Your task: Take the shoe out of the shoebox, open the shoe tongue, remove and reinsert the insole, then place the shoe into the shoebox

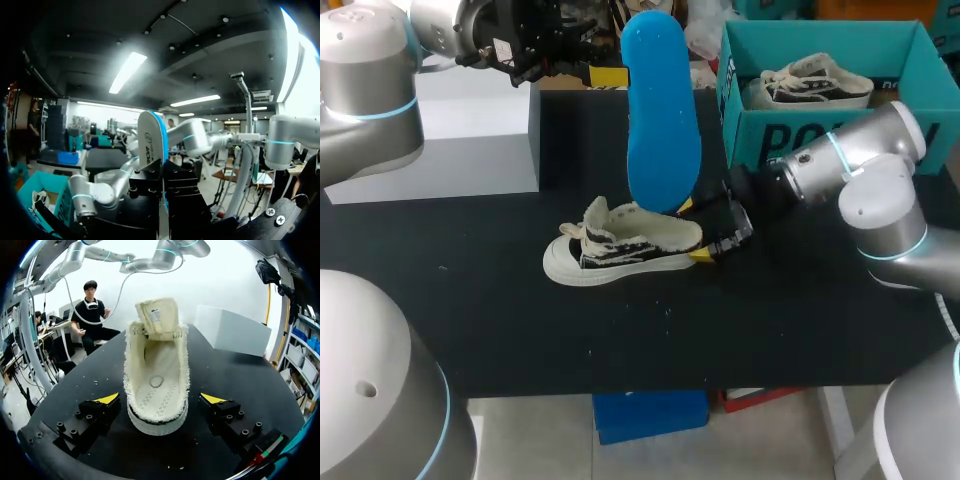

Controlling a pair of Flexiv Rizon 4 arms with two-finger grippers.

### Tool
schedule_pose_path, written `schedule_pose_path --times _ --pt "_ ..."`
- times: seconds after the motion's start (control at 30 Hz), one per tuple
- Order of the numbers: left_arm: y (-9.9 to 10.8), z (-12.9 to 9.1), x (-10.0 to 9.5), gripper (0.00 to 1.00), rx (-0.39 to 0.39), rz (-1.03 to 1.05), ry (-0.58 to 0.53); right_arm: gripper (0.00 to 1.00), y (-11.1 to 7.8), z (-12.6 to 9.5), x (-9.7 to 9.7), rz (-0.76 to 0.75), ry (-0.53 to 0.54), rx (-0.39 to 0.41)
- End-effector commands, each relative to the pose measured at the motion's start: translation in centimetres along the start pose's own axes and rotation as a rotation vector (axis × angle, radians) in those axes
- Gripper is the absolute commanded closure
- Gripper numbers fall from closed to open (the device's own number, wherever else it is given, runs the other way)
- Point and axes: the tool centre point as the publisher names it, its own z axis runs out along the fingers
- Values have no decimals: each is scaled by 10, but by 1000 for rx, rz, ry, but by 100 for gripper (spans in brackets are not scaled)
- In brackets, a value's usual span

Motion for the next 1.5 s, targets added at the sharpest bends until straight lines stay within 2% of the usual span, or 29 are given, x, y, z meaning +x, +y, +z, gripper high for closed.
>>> schedule_pose_path --times 0.03,0.27,0.5,0.6,0.7,0.9,1.23,1.5 --pt "0 2 0 100 -2 1 -5 0 16 -12 -8 16 28 203" --pt "0 2 0 100 -2 1 -5 0 32 -29 -15 3 -4 639" --pt "0 2 0 100 -2 1 -5 0 45 -19 -24 -18 -53 932" --pt "0 2 0 100 -2 1 -5 0 50 -11 -29 -29 -73 996" --pt "0 2 0 100 -2 1 -5 0 53 -2 -33 -40 -74 1042" --pt "0 2 0 100 -2 1 -5 0 60 12 -39 -64 -51 1083" --pt "0 2 0 100 -2 1 -5 0 66 25 -45 -86 -8 1100" --pt "0 2 0 100 -2 1 -5 0 65 36 -46 -79 20 1076"
